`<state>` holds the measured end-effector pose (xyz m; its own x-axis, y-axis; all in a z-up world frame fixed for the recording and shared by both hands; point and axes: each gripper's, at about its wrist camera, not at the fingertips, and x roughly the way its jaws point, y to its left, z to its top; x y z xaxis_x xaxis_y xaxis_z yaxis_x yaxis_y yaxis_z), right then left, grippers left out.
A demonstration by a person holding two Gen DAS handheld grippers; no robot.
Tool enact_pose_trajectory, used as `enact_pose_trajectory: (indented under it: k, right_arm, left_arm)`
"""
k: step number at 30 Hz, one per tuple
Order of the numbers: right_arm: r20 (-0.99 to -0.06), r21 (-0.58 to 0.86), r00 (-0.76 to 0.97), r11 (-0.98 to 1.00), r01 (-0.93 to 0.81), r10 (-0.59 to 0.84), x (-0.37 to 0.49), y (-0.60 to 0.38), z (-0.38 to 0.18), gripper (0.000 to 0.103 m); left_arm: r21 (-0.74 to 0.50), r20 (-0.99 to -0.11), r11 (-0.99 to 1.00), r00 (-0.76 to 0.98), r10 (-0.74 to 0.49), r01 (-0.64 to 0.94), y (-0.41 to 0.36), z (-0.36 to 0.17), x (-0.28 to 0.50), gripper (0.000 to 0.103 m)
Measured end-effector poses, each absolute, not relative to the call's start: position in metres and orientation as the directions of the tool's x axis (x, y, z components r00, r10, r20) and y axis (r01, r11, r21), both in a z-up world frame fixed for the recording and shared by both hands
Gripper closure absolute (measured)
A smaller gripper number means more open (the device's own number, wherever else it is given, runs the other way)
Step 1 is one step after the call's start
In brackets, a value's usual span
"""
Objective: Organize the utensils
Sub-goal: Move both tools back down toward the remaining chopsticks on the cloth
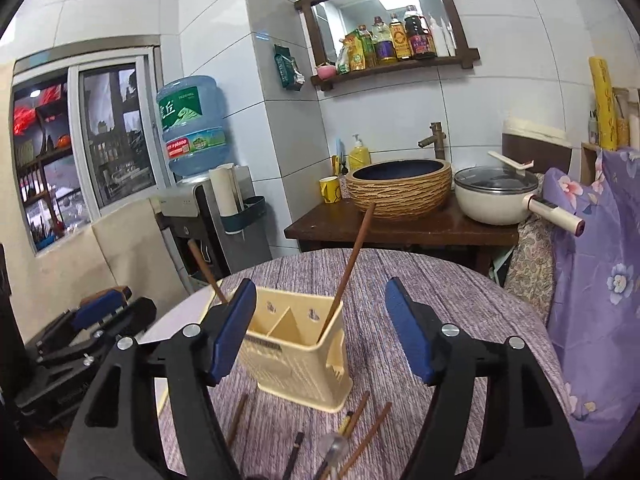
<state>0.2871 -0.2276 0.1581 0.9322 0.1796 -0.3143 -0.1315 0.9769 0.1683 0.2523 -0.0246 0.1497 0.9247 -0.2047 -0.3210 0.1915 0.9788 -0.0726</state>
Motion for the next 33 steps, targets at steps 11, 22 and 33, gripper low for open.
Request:
enact_pose_trajectory:
  k: [11, 22, 33]
  right_arm:
    - [-0.416, 0.014, 0.907, 0.998, -0.058, 0.059, 0.237, -0.212, 0.110, 0.028]
    - [-0.524, -0.059, 0.852, 0.997, -0.045, 0.008, 0.215, -0.199, 0.062, 0.028]
    - [-0.595, -0.041, 0.804, 0.998, -0.052, 0.018, 0.215, -0.197, 0.030, 0.028]
  left_arm:
    - [-0.046, -0.427, 0.988, 0.891, -0.154, 0.149, -0.015, 0.105, 0.224, 0.021]
    - [-0.042, -0.572, 0.996, 0.816, -0.086, 0.076, 0.009, 0.044, 0.211, 0.021]
    - [-0.015, -0.642, 0.998, 0.764, -0.059, 0.065, 0.017, 0.013, 0.203, 0.021]
